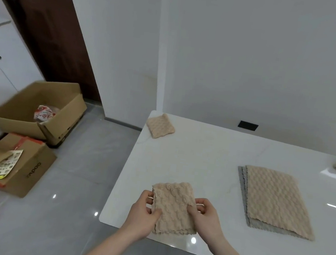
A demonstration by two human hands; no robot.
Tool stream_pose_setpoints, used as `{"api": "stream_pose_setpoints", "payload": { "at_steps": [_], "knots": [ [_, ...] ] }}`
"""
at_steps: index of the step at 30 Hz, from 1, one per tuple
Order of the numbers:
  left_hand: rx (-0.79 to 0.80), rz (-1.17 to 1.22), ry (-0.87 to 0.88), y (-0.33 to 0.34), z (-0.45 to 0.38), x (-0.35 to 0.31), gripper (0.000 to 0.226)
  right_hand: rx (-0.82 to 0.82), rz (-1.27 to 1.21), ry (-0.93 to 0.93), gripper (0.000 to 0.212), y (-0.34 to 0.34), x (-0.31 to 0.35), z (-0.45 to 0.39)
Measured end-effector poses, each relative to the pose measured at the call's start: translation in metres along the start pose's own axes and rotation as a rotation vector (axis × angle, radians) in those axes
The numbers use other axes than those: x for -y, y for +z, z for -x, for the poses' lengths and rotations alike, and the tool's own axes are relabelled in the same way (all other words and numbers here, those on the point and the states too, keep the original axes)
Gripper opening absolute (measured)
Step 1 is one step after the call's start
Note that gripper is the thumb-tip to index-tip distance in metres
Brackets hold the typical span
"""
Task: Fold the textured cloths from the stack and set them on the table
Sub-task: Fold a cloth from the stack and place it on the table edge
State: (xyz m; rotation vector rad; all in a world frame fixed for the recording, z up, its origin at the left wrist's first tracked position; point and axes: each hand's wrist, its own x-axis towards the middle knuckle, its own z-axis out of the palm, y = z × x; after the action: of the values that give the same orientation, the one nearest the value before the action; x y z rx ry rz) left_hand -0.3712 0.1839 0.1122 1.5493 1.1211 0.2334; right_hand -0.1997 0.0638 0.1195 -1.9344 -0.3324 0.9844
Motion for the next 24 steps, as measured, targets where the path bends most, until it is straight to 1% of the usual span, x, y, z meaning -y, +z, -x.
{"api": "stream_pose_setpoints", "payload": {
  "at_steps": [4,8,10,13,16,19,24],
  "knots": [
    [-0.066,0.000,-0.028,-0.035,-0.013,0.009,0.032,0.083,-0.007,0.012,0.013,0.039,0.011,-0.018],
    [-0.072,0.002,-0.065,-0.060,-0.033,0.016,0.033,0.086,-0.015,0.013,0.015,0.062,0.021,-0.026],
    [-0.036,-0.014,-0.048,-0.069,-0.049,0.013,0.032,0.060,-0.017,0.014,0.015,0.070,0.024,-0.032],
    [0.051,-0.043,-0.016,-0.086,-0.075,0.007,0.022,0.002,-0.035,0.039,0.014,0.082,0.031,-0.043],
    [0.131,-0.069,0.020,-0.112,-0.102,0.003,0.018,-0.065,-0.082,0.078,0.014,0.106,0.042,-0.050],
    [0.184,-0.088,0.063,-0.136,-0.130,0.010,0.020,-0.095,-0.093,0.092,0.016,0.138,0.053,-0.056],
    [0.241,-0.193,0.063,-0.166,-0.165,0.032,0.027,-0.158,-0.129,0.125,0.016,0.183,0.057,-0.060]
  ]
}}
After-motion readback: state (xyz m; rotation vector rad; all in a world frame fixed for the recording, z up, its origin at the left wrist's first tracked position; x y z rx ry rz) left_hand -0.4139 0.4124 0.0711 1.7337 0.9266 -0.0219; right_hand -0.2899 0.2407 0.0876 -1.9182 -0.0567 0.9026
